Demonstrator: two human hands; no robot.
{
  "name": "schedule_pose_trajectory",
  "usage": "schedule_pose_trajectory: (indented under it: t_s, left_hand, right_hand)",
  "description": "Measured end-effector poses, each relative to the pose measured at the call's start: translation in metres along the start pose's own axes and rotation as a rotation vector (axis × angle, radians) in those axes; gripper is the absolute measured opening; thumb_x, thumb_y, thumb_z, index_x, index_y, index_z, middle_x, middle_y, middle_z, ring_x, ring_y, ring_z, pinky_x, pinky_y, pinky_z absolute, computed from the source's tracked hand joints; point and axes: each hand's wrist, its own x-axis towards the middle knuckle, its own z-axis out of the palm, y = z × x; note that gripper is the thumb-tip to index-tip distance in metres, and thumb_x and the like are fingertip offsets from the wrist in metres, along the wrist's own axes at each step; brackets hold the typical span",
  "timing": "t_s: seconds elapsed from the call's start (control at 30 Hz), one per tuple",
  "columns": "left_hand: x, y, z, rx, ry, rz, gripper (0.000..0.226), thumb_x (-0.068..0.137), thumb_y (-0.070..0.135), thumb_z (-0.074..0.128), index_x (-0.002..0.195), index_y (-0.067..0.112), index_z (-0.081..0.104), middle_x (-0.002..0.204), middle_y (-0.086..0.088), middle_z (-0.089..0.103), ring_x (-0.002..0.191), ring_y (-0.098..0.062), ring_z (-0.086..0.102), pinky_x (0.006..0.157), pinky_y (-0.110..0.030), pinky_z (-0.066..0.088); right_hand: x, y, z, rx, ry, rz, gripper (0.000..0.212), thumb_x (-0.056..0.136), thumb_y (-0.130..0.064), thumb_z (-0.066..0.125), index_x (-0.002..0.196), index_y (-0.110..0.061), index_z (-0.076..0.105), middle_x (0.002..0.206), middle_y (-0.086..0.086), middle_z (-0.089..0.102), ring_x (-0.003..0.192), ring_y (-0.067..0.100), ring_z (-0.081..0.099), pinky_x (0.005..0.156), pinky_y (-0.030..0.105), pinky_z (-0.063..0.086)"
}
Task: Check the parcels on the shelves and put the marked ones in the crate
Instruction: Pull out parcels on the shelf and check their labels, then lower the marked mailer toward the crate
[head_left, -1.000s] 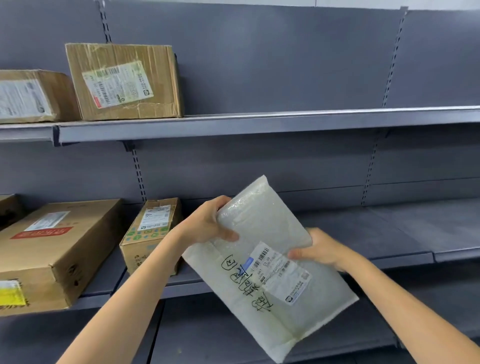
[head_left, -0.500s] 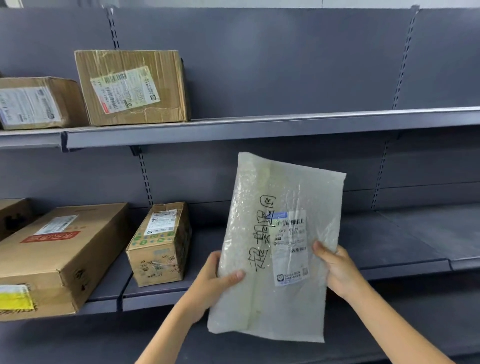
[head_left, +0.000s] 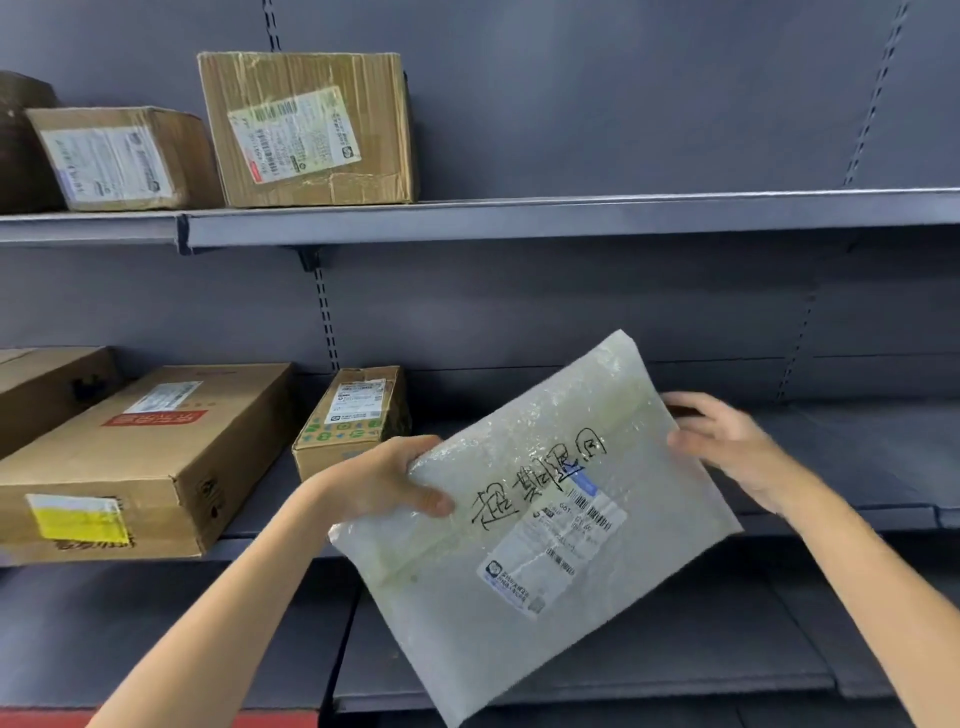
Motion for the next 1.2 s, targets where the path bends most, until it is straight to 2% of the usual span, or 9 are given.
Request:
schedule_pose_trajectory:
  t_s: [0.07, 0.2, 0.33, 0.4, 0.53, 0.63, 0.83, 0.93, 1.2]
  left_hand:
    - [0.000, 0.002, -0.002, 0.050, -0.031, -0.013, 0.031, 0.074, 0.015, 0.077, 0.098, 0.024, 0.059, 0.096, 0.006, 0.070, 0.082, -0.005, 0.069, 0.067, -0.022, 0.056]
    - [-0.005, -0.010, -0.001, 0.106, 0.006, -0.047, 0.043, 0.064, 0.030, 0.083, 0.099, 0.016, 0.063, 0.098, -0.004, 0.071, 0.087, -0.020, 0.069, 0.081, -0.045, 0.056]
    - [-0.020, -0.028, 0.002, 0.195, 0.236, -0.102, 0.039, 0.063, 0.045, 0.080, 0.093, 0.023, 0.066, 0.091, 0.001, 0.071, 0.082, -0.014, 0.067, 0.078, -0.038, 0.057]
    - [-0.036, -0.041, 0.003, 0.062, 0.383, -0.151, 0.042, 0.057, 0.050, 0.078, 0.091, 0.029, 0.064, 0.093, 0.002, 0.068, 0.083, -0.015, 0.066, 0.072, -0.036, 0.058]
    - [-0.071, -0.071, 0.022, -0.353, 0.563, -0.199, 0.049, 0.075, 0.017, 0.074, 0.118, 0.023, 0.050, 0.086, -0.002, 0.072, 0.074, -0.022, 0.070, 0.061, -0.037, 0.059]
    - [-0.094, -0.097, 0.048, -0.598, 0.671, -0.243, 0.047, 0.082, 0.012, 0.067, 0.123, 0.019, 0.046, 0.082, 0.000, 0.072, 0.066, -0.014, 0.071, 0.054, -0.030, 0.058]
    - [-0.150, -0.161, 0.062, -0.759, 0.552, -0.301, 0.036, 0.084, 0.023, 0.061, 0.117, 0.018, 0.047, 0.115, -0.013, 0.063, 0.095, -0.030, 0.066, 0.083, -0.049, 0.054]
    - [-0.180, -0.196, 0.047, -0.750, 0.535, -0.336, 0.041, 0.084, 0.023, 0.063, 0.120, 0.017, 0.044, 0.117, -0.014, 0.061, 0.100, -0.036, 0.064, 0.086, -0.056, 0.051]
    - [-0.253, -0.282, 0.026, -0.674, 0.695, -0.481, 0.030, 0.086, 0.006, 0.062, 0.111, 0.018, 0.050, 0.087, -0.007, 0.066, 0.068, -0.020, 0.063, 0.052, -0.026, 0.055]
  right_hand:
    - [0.000, 0.000, 0.013, -0.041, -0.128, 0.072, 0.085, 0.030, -0.049, 0.090, 0.105, -0.022, 0.060, 0.103, 0.004, 0.071, 0.087, 0.012, 0.070, 0.065, 0.023, 0.055]
    - [-0.002, 0.024, 0.031, 0.152, -0.073, 0.065, 0.095, 0.021, -0.048, 0.092, 0.104, -0.014, 0.062, 0.097, 0.004, 0.073, 0.088, 0.020, 0.070, 0.068, 0.030, 0.058]
    - [-0.006, 0.051, 0.044, 0.274, -0.011, 0.115, 0.094, 0.016, -0.048, 0.092, 0.098, -0.012, 0.063, 0.087, 0.002, 0.075, 0.079, 0.017, 0.071, 0.062, 0.026, 0.057]
    - [-0.009, 0.063, 0.051, 0.343, 0.016, 0.157, 0.094, 0.013, -0.048, 0.092, 0.096, -0.013, 0.062, 0.082, -0.001, 0.075, 0.074, 0.013, 0.071, 0.058, 0.024, 0.056]
    - [-0.019, 0.085, 0.073, 0.439, 0.027, 0.220, 0.095, 0.012, -0.047, 0.092, 0.096, -0.015, 0.061, 0.081, -0.003, 0.075, 0.072, 0.010, 0.071, 0.055, 0.022, 0.055]
    - [-0.029, 0.098, 0.099, 0.475, 0.020, 0.251, 0.094, 0.015, -0.048, 0.092, 0.098, -0.016, 0.062, 0.084, -0.003, 0.075, 0.075, 0.012, 0.071, 0.057, 0.024, 0.055]
    - [-0.065, 0.108, 0.185, 0.497, 0.077, 0.320, 0.091, 0.016, -0.049, 0.091, 0.096, -0.016, 0.062, 0.081, -0.003, 0.075, 0.072, 0.012, 0.071, 0.056, 0.024, 0.056]
    - [-0.081, 0.110, 0.239, 0.489, 0.125, 0.373, 0.092, 0.017, -0.051, 0.090, 0.097, -0.016, 0.062, 0.081, -0.003, 0.075, 0.073, 0.011, 0.070, 0.057, 0.024, 0.055]
    - [-0.138, 0.137, 0.380, 0.441, 0.197, 0.596, 0.069, 0.046, -0.042, 0.086, 0.102, -0.013, 0.060, 0.099, 0.005, 0.070, 0.090, 0.021, 0.066, 0.073, 0.033, 0.053]
